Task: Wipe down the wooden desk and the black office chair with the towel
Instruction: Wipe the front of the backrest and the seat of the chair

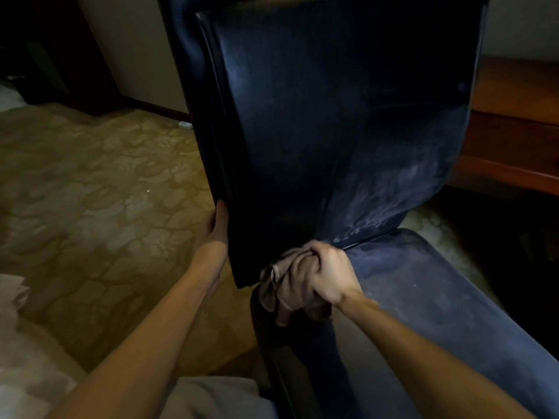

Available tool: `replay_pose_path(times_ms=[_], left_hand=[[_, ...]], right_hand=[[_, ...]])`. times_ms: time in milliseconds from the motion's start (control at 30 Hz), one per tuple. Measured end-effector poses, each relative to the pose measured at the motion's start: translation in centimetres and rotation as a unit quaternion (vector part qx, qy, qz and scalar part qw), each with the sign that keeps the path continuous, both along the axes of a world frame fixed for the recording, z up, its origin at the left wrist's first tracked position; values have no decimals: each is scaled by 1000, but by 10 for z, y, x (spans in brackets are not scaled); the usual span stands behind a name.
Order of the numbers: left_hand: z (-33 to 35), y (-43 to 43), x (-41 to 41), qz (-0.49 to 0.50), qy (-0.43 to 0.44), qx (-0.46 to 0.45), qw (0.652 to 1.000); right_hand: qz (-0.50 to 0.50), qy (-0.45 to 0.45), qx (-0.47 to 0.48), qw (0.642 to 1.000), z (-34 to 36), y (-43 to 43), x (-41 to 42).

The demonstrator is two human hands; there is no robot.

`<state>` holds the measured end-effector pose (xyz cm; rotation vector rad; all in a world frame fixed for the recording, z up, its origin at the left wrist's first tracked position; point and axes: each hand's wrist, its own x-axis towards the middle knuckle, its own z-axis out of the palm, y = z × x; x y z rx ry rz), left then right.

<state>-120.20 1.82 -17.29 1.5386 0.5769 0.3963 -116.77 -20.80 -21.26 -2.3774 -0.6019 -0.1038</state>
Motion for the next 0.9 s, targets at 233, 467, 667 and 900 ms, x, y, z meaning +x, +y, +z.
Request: replay_pose_path(times_ms=[233,467,667,900], left_hand=[[37,-41,-26,141,-65,48,987],[77,-90,-6,68,-121,32,990],[76,-94,15,87,-111,50,989],[68,-90,48,68,-145,-4,987]], right_hand=[[-102,-220,203,949,73,-29,-21],[-162,-364,303,866,191,-32,22],[-327,-371,149,856,231,-19,75],[-172,-296,38,939,95,-17,72]])
